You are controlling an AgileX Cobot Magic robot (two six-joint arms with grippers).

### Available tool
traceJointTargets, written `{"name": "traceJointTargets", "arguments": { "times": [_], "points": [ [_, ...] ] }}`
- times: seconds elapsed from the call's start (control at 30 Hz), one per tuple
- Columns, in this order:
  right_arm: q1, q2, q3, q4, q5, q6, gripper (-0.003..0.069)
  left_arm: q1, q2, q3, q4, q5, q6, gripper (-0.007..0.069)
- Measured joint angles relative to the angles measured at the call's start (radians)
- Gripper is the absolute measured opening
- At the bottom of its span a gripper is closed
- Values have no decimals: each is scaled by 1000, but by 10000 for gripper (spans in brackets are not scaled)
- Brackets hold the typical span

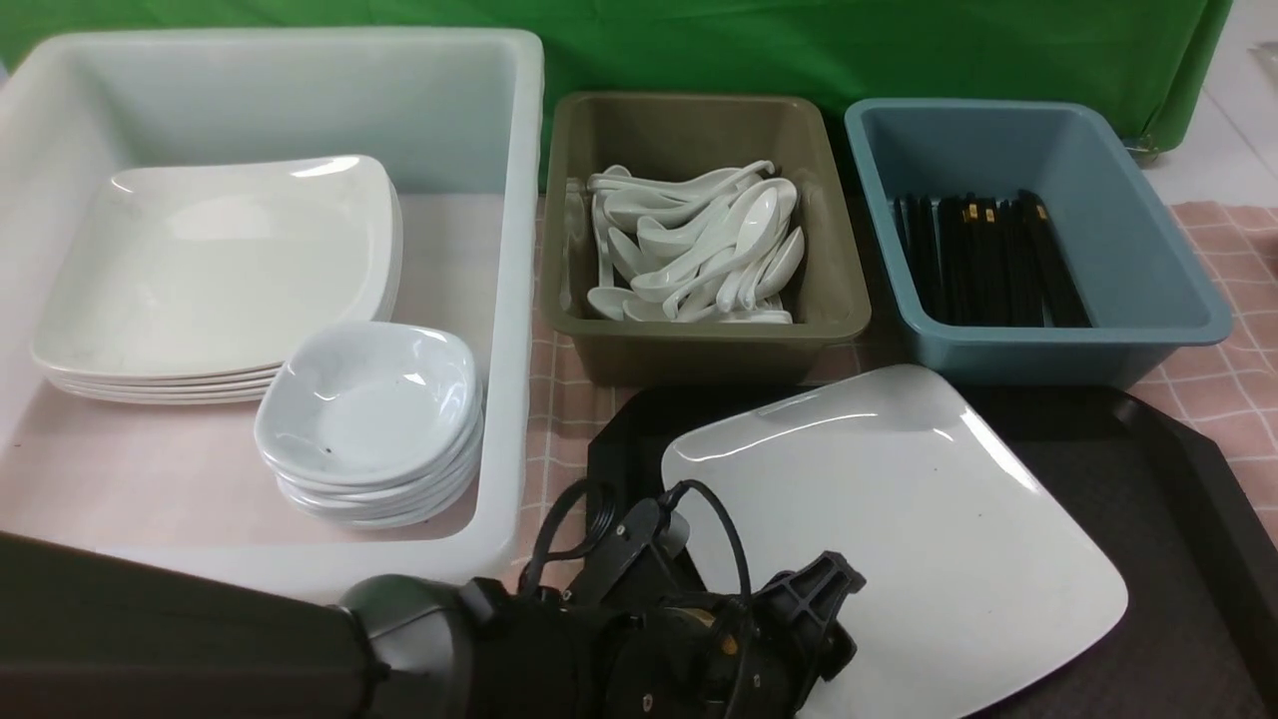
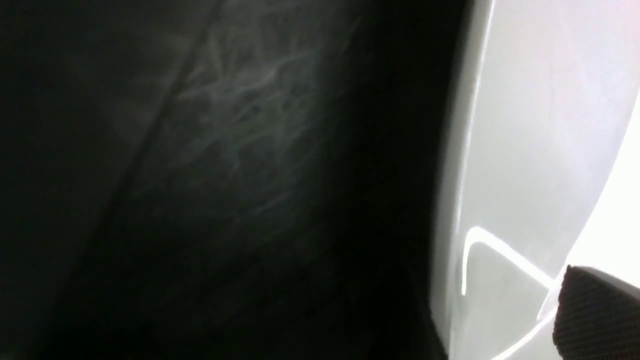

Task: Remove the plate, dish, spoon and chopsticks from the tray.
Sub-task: Use the left arm to grab a plate from the dinner plate, then use the left arm to put the plate into the large storage box on the left

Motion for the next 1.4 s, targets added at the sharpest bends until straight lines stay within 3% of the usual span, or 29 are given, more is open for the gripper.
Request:
{"name": "traceJointTargets", "arguments": {
  "times": [0.2,0.33,0.37,0.57,0.73,1.23,1.4],
  "points": [
    [0,0,0,0,-20,20,73,0,36,-38,5,-11,-8,319],
    [0,0,0,0,-20,20,73,0,42,-39,2,-6,-12,216],
    [0,0,0,0,-20,20,73,0,42,-39,-2,-1,-16,157],
    [0,0,0,0,-20,20,73,-3,18,-36,33,0,-9,132],
    [0,0,0,0,-20,20,75,-8,-87,-30,145,23,-1,48],
    [0,0,0,-2,-19,20,75,-1,-347,-18,381,139,42,20],
    [0,0,0,-12,-19,20,75,107,-531,-42,472,245,62,20]
  ]
}}
